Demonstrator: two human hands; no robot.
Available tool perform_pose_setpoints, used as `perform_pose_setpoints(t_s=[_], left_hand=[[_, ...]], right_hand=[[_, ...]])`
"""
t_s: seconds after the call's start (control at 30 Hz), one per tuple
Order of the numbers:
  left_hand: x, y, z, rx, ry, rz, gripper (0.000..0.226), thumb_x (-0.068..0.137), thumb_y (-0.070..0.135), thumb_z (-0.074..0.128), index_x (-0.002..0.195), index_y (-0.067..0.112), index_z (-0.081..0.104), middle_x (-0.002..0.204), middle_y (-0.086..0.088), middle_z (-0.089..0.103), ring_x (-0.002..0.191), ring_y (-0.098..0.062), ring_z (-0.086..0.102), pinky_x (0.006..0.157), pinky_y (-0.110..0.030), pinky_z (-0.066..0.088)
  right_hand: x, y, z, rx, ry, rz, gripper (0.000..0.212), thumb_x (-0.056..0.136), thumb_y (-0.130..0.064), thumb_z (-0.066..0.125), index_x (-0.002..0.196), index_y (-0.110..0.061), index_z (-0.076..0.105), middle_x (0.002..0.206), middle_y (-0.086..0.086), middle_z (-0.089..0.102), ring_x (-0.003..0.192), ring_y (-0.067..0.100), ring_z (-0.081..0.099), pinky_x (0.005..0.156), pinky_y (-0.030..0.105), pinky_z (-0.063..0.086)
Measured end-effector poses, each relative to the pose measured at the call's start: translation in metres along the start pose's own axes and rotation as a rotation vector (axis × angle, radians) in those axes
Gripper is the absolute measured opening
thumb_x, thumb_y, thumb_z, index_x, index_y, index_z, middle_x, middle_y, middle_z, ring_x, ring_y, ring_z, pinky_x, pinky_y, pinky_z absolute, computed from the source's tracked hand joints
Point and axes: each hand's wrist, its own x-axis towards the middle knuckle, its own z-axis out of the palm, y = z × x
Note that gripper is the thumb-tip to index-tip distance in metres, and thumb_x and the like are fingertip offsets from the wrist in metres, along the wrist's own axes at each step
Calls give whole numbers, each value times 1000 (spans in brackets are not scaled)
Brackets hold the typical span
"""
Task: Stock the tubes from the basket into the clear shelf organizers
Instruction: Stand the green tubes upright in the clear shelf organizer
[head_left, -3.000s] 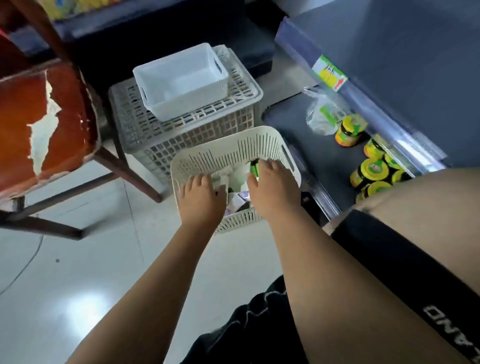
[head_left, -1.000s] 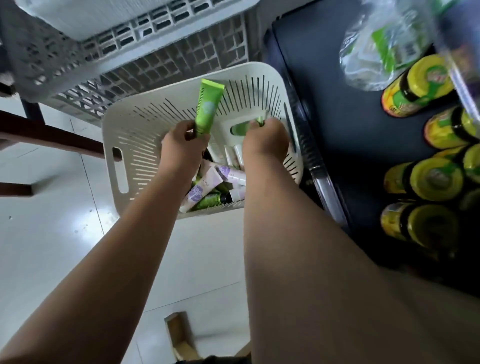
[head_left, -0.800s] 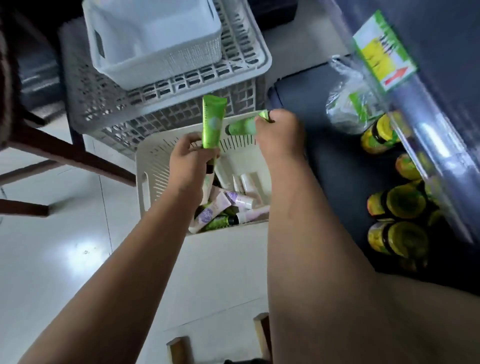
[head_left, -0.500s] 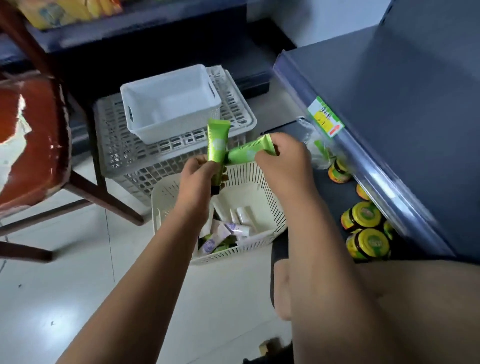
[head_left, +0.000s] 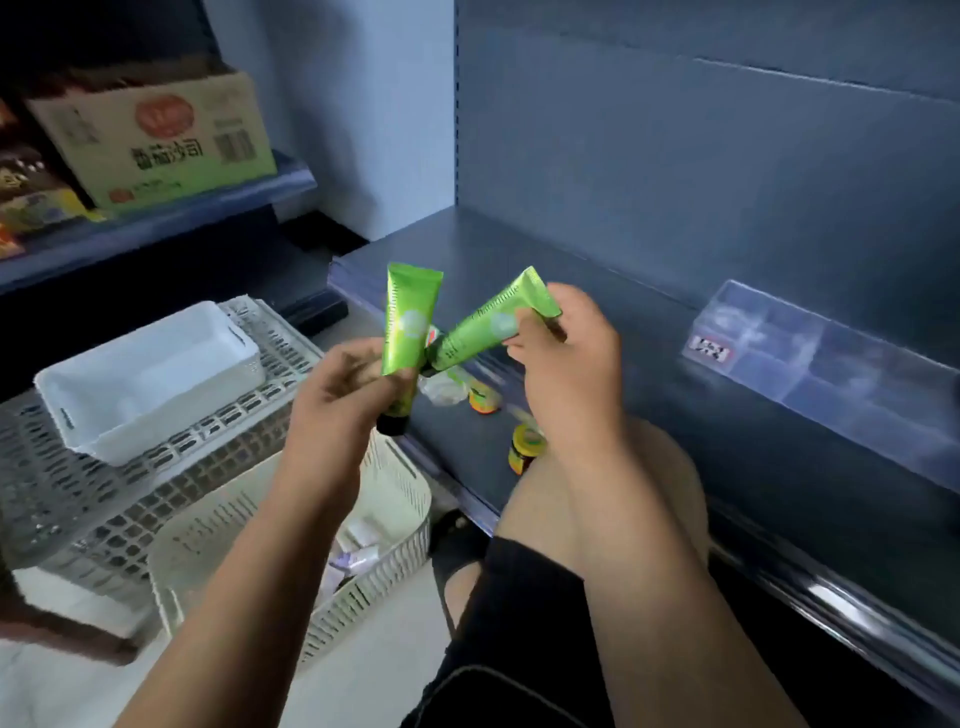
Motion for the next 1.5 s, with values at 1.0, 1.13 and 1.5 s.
perform_pose_setpoints(t_s=[1.0,1.13,1.5], left_hand=[[-164,-18,393,58,-945,115,28,84,-6,76,101,12,63,84,12,73,80,-5,66,76,-25,56],[-187,-25,422,91,-960,123,31,82,0,80,105,13,63,96,-6,70,85,-10,63,85,-40,61],[-251,-44,484,53,-980,161,34,84,1,79,107,17,60,90,8,61,78,7,58,82,-23,54]], right_hand=[[-126,-12,-451,-181,592,-109,23,94,1,66,108,-16,69,74,2,66,75,17,67,81,33,61],[-141,-14,-496,-169,670,-114,24,93,0,67,113,-13,70,83,18,69,79,22,68,84,40,62],[-155,-18,-554,-147,726,-170,26,87,0,71,107,-17,73,99,39,61,97,52,65,85,52,61]])
